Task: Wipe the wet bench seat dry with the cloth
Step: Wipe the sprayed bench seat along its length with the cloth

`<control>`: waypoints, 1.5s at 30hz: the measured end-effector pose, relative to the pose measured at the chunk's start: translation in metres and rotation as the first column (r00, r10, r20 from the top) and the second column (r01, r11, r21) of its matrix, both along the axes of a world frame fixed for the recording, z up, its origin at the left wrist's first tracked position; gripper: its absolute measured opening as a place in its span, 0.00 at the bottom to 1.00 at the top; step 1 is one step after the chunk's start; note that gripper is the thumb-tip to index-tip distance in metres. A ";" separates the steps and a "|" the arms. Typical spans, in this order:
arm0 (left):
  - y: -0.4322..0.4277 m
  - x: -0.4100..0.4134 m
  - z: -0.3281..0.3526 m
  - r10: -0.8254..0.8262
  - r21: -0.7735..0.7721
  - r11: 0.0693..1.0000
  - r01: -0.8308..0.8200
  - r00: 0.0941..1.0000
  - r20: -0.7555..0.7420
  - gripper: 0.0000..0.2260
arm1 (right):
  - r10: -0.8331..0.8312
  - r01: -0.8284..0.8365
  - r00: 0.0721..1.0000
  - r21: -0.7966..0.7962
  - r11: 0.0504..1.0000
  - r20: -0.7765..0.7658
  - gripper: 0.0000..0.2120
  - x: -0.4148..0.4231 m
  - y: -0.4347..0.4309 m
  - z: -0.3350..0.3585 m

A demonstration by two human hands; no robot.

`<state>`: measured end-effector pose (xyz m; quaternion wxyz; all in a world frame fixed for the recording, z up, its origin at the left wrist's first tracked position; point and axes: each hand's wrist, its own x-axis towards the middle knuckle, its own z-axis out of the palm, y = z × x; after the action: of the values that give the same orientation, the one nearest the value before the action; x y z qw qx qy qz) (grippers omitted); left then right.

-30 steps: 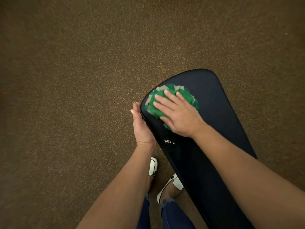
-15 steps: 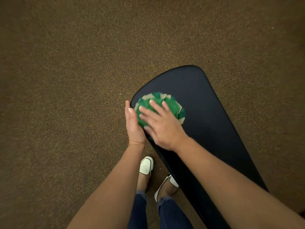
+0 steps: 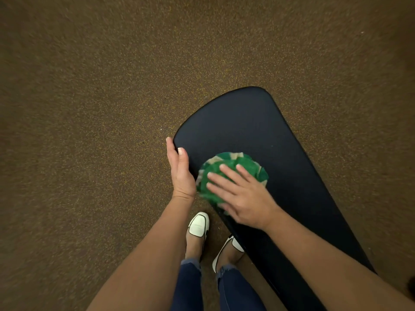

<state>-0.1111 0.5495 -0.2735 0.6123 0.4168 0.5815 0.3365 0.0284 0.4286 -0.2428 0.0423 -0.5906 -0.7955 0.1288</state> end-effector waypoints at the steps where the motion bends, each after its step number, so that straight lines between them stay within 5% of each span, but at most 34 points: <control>1: 0.000 0.001 0.000 -0.005 0.004 1.000 0.005 1.000 -0.009 0.40 | -0.085 0.085 0.996 0.003 0.996 0.030 0.25 0.007 0.005 -0.001; 5: 0.002 0.003 -0.005 0.019 -0.011 1.000 -0.019 1.000 0.011 0.39 | -0.383 0.383 0.924 -0.001 0.924 0.024 0.25 -0.019 0.035 0.006; 9: 0.000 0.006 -0.004 0.024 -0.009 1.000 -0.024 1.000 -0.006 0.37 | -0.021 0.021 1.000 0.011 1.000 -0.018 0.24 -0.017 -0.005 0.002; 11: -0.001 0.007 0.000 0.031 0.001 1.000 -0.031 0.999 -0.025 0.39 | 0.009 -0.009 1.000 0.023 1.000 0.012 0.23 0.005 -0.011 0.001; 15: 0.000 0.009 0.003 0.022 0.029 0.999 -0.019 0.995 -0.099 0.38 | -0.346 0.346 0.938 0.003 0.938 0.026 0.24 -0.011 0.019 0.004; 21: 0.004 0.006 0.012 -0.096 0.146 0.978 0.150 0.940 -0.327 0.30 | 0.076 -0.075 0.997 -0.018 0.997 0.012 0.24 -0.004 -0.027 0.001; 26: 0.007 0.012 0.011 -0.126 0.169 0.963 0.210 0.906 -0.405 0.29 | -0.385 0.386 0.922 -0.005 0.922 0.048 0.24 -0.008 0.010 0.003; 32: 0.006 0.011 0.015 -0.138 0.117 0.973 0.197 0.912 -0.386 0.30 | 0.036 -0.036 0.999 -0.006 0.999 0.013 0.24 -0.007 -0.032 -0.001; 39: 0.007 0.011 0.019 -0.060 0.069 0.994 0.080 0.963 -0.263 0.28 | -0.416 0.416 0.909 -0.018 0.909 0.005 0.25 -0.050 0.010 0.004; 42: 0.008 0.009 0.018 -0.047 0.060 0.996 0.061 0.976 -0.213 0.30 | -0.121 0.122 0.992 -0.021 0.992 0.027 0.26 -0.045 -0.020 0.001; 45: 0.007 0.007 0.018 -0.082 0.087 0.991 0.104 0.969 -0.232 0.34 | 0.206 -0.204 0.978 -0.055 0.977 0.031 0.24 -0.009 -0.035 0.003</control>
<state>-0.1045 0.5569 -0.2554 0.5354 0.5091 0.6103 0.2857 0.0198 0.3933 -0.2396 -0.0009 -0.5084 -0.8493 0.1420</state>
